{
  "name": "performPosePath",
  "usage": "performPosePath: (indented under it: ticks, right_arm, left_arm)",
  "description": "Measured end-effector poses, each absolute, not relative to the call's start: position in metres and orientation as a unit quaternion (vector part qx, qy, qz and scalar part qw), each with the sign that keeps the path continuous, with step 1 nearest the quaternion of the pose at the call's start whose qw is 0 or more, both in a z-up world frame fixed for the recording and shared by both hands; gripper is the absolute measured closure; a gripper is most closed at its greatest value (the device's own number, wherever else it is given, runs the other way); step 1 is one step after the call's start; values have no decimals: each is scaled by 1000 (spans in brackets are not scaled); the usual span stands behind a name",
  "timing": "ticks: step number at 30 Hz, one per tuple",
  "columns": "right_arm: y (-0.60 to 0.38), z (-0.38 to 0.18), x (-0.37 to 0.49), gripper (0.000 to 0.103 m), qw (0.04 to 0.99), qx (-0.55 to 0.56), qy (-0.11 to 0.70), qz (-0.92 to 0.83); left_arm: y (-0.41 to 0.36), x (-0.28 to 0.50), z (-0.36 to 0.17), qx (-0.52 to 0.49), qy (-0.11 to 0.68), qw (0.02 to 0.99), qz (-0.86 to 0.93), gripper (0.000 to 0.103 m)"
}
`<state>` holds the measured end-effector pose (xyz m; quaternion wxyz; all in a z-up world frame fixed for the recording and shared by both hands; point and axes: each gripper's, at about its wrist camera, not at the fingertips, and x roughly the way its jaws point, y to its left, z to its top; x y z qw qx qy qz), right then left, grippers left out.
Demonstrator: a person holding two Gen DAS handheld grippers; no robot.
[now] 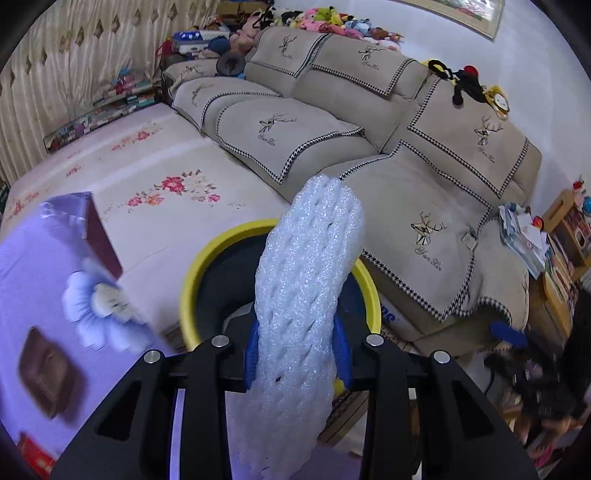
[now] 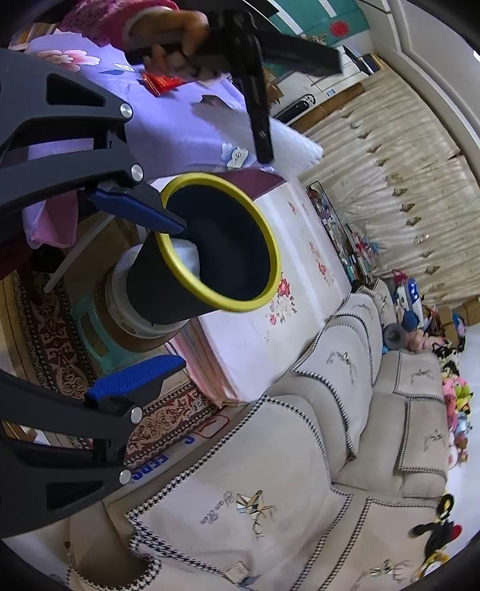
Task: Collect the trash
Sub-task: 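Carry the foam net with the left gripper into the bin and release, then reach the right gripper to the red snack bag and grasp it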
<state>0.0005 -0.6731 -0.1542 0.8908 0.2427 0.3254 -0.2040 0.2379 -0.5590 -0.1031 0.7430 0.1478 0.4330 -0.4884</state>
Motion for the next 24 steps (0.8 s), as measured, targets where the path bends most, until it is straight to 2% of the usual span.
performPosePath:
  ticks: [3,7,9,11,13,24]
  right_arm:
    - [-678,-161,0,38,887,249,330,-204]
    - [-678,-164,-1,38,886,253,332,-204]
    - [-678,-164,-1,38,885,254,332,-205]
    - [-677,-164,-2,38,885,256,331,-205]
    - [-677,-163,-2,38,885,257,330,-204]
    - [-670,-158,-1,38,889,249,329,-196]
  left_arm:
    - [-583,247,-120,142,438,744,-484,70]
    - [-608,260,-140,126,445,751,-471,59]
    - [-613,266,-149,120,448,754,-465,53]
    - [-612,271,-154,117,452,756,-459,39]
    - [-615,276,-159,113,459,755,-455,34]
    - [-587,274,-144,105,442,764,-458,18]
